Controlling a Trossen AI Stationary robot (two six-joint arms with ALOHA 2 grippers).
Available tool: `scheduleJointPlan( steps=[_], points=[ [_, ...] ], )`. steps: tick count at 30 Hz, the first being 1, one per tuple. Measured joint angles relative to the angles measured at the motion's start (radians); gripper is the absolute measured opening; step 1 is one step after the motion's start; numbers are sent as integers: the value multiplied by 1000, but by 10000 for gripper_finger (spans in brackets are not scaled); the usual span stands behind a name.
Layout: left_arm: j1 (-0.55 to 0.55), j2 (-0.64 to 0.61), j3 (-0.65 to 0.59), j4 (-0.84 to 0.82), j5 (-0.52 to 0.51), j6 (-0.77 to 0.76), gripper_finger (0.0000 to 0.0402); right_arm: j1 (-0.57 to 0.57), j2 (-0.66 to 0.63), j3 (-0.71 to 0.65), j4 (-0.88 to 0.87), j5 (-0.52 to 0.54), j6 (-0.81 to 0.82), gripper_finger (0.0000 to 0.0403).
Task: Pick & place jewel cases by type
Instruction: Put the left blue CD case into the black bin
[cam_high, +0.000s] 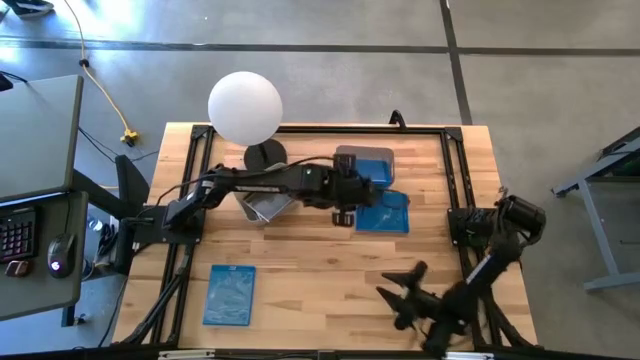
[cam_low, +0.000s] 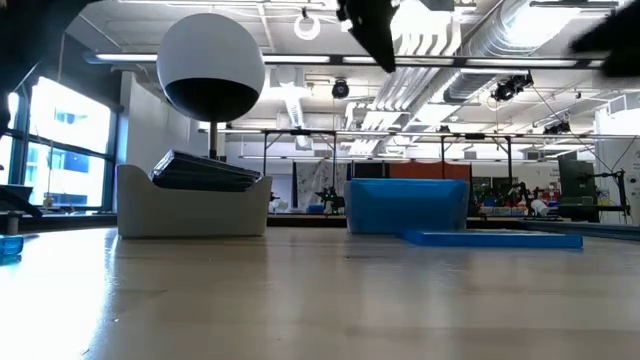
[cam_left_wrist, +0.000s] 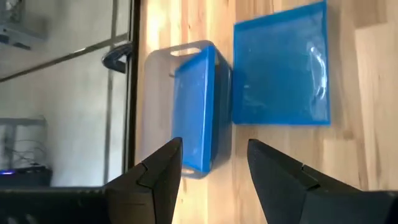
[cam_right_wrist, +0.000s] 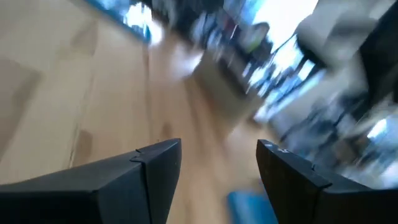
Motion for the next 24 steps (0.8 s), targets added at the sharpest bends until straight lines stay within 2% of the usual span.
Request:
scheduleJointPlan(
  steps=[4, 6, 9, 12, 14, 16, 18, 20, 22, 24],
  points=[
    [-37, -33, 2, -64, -87, -2, 177, -154, -1, 0, -114, -363, 159, 204],
    [-51, -58, -1, -164, -148, -19, 177, -234, -1, -2, -168, -468, 196, 204],
    [-68, -100, 0, -284, -233, -91, 177, -329, -18, -2, -206, -499, 177, 204],
    [-72, -152, 0, -406, -241, -257, 177, -402, -42, 0, -179, -496, 41, 204],
    [-70, -196, -24, -403, -138, -376, 177, -449, -61, 0, -106, -496, -75, 204],
    [-62, -234, -29, -413, 46, -462, 177, -489, -77, 0, -8, -511, -173, 204],
    [-61, -264, -29, -405, 221, -456, 177, -526, -88, 1, 90, -546, -277, 204],
    [-70, -274, -35, -409, 334, -443, 177, -563, -91, 0, 194, -592, -364, 204],
    [-81, -295, -60, -406, 434, -418, 177, -591, -94, 1, 254, -627, -429, 204],
    [-104, -330, -114, -406, 488, -416, 177, -615, -95, 1, 280, -641, -457, 204]
  ],
)
